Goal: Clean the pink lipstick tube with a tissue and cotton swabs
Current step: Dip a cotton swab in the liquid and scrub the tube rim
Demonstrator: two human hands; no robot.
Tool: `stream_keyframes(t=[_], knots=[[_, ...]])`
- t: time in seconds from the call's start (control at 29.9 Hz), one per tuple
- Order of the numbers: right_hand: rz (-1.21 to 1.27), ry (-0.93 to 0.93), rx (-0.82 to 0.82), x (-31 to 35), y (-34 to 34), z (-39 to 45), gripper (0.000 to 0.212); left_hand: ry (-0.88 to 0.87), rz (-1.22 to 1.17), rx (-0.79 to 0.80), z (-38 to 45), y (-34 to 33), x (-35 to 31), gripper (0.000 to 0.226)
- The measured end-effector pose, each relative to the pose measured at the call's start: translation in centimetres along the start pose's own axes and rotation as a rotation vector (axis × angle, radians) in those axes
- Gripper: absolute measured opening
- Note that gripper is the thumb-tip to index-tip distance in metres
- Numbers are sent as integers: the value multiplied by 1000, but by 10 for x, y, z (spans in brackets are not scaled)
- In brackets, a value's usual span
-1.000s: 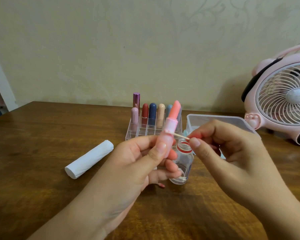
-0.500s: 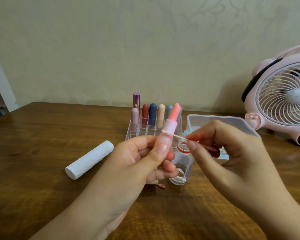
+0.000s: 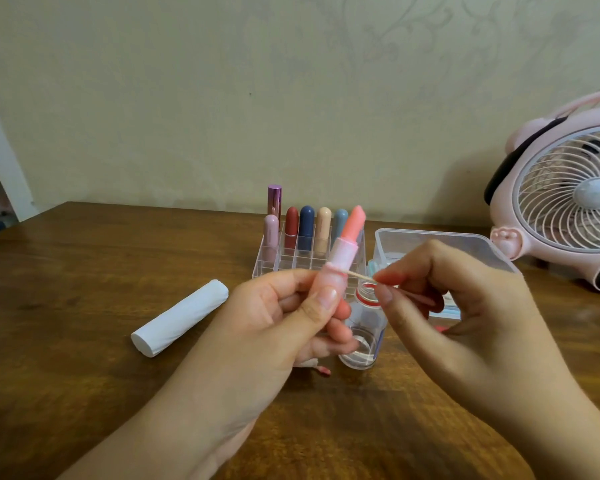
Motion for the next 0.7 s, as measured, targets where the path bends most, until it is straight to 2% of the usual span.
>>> stream_keyframes(t=[0.2,0.33,0.54,0.7], knots=[[38,-18,-82,0,6,0,6,-34,72,-2,0,1,1,26],[-25,-8,-37,0,2,0,7,-38,80,-17,0,1,1,24],[101,-29,-63,-2,5,0,6,-51,109,-17,1,3,0,20],[58,-36,-36,-4,3,1,7,-59,88,-21,1,2,0,24]])
Point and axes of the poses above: each hand's wrist, its own z-axis towards the middle knuckle, its own y-axis out of the back of the hand, x = y × z, the point moved 4 cm from there along z, towards the middle knuckle, and after that the axes turned 12 degrees about -y, right-handed, at the moved point
